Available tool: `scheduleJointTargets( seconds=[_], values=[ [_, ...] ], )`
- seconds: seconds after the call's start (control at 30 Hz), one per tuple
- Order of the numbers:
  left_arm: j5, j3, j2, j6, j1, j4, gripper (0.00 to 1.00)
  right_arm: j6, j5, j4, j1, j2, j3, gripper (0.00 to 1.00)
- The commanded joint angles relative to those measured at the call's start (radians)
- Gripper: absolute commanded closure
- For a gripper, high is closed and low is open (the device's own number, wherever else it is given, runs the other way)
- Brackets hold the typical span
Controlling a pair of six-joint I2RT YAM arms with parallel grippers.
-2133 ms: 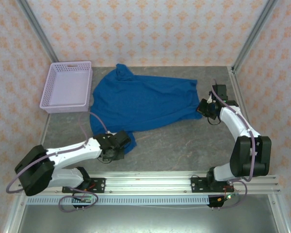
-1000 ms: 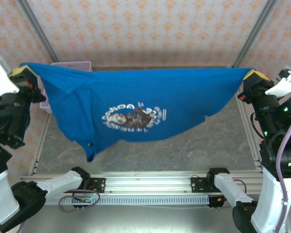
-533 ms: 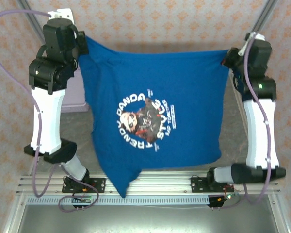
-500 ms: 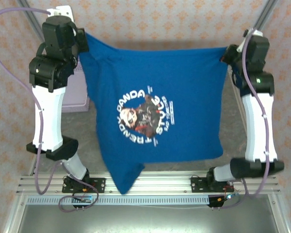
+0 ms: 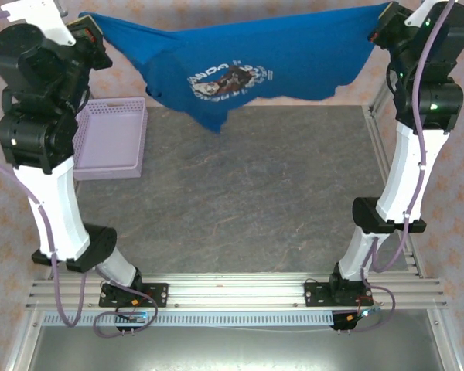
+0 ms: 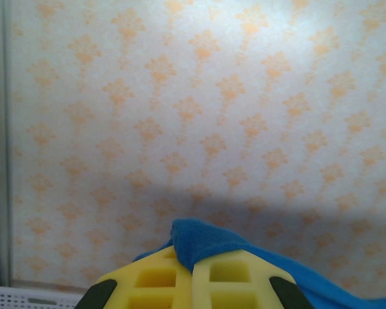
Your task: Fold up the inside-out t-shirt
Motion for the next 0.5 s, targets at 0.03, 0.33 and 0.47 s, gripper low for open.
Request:
scheduleJointTargets(
  seconds=[0.03, 0.33, 0.47],
  values=[
    [0.207, -0.358, -0.194, -0.103, 0.012, 0.079, 1.0, -0.034, 0.014, -0.324, -0.001, 0.052, 0.005, 1.0],
    [0.355, -1.524, -0.609, -0.275, -0.118, 0.278, 1.0, -0.15, 0.178, -0.221, 0.093, -0.199, -0.867, 1.0],
    [0.347, -1.674, -0.6, -0.267, -0.131, 0.278, 1.0, -0.131, 0.16, -0.101, 0.09, -0.289, -1.189, 1.0]
  ],
)
